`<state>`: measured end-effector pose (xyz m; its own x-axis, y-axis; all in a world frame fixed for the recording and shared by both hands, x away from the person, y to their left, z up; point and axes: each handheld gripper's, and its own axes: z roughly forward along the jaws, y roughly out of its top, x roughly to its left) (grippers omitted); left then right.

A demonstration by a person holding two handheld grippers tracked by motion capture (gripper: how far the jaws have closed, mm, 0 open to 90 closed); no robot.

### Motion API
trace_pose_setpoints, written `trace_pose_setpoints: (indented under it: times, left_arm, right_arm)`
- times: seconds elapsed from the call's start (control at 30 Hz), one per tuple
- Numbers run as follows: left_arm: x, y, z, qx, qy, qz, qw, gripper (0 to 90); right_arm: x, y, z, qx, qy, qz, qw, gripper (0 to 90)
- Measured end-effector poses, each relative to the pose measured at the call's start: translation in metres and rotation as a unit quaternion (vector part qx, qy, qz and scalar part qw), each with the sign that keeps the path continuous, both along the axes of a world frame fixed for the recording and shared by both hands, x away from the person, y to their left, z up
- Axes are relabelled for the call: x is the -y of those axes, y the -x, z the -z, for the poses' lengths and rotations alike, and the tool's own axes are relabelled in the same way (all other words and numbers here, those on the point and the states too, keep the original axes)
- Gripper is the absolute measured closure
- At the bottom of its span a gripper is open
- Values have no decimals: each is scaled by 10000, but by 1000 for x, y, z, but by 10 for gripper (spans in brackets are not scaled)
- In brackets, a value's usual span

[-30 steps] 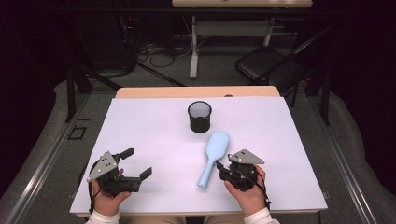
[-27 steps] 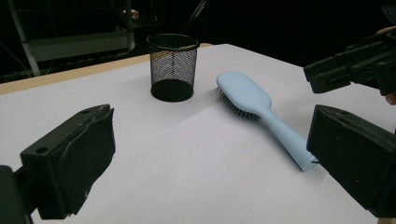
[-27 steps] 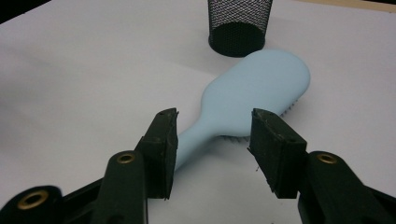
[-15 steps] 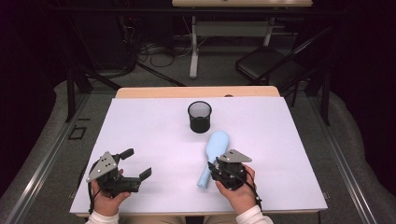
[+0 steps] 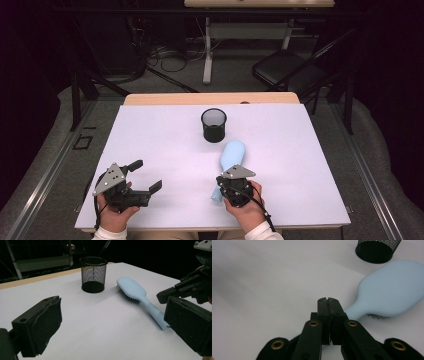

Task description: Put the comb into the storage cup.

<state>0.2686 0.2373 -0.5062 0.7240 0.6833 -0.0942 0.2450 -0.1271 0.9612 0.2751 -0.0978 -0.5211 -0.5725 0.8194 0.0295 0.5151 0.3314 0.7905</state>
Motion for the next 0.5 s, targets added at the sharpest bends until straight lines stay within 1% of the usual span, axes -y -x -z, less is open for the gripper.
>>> trace_pose_setpoints:
  times: [0.03,0.17,0.23,0.4,0.43,0.5]
  left_arm:
    - [0,0,0,0,-1,-3,10000,15]
    - [0,0,0,1,-12,-23,10000,15]
    - [-1,0,0,2,-7,-10,10000,15]
    - [-1,0,0,-2,-24,-4,10000,16]
    - [0,0,0,-3,-46,-21,10000,16]
    - [0,0,1,-4,-33,-6,10000,17]
  right_arm:
    - [-4,1,2,-53,18,-53,10000,900]
    - [-9,1,6,-102,58,-135,9998,900]
    - [-14,2,9,-173,118,-190,9996,900]
    - [-22,2,13,-236,187,-277,9992,900]
    - [-26,2,15,-259,222,-337,9989,900]
    - [-27,2,16,-257,250,-357,9987,900]
